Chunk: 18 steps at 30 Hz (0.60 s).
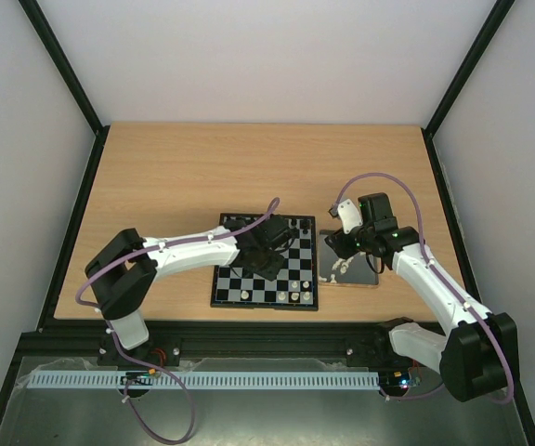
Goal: Set up the chess pieces on the board
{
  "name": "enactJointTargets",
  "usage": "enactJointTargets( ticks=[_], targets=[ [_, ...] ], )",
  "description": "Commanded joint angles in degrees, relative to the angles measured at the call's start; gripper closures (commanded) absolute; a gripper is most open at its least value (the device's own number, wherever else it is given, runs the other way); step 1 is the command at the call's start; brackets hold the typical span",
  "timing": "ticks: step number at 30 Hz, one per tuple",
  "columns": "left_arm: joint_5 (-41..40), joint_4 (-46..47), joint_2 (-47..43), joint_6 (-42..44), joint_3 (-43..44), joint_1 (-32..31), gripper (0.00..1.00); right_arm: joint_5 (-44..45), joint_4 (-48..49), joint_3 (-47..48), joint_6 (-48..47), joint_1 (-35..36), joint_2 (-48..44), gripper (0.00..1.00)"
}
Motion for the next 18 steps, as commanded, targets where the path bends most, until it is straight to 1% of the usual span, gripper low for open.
enactJointTargets(
  ticks=[1,5,8,18],
  targets=[
    [-0.23,-2.23,1.77,-2.81,0.62,-0.73,0.62,-0.31,-0.24,-0.65,-0.30,-0.23,0.72,0.54],
    [-0.32,-0.48,1.86,-3.63,-0.32,-0.70,0.64,-0.59,-0.38,-0.67,-0.47,-0.25,0.65,0.54],
    [-0.32,-1.03,2.82,-3.70,0.28,-0.75,0.66,-0.69,-0.56,-0.67,-0.56,-0.24,0.59,0.53],
    [-0.54,-2.07,2.29,-3.87,-0.22,-0.75,0.82,-1.15,-0.81,-0.76,-0.76,-0.19,0.28,0.54]
  ],
)
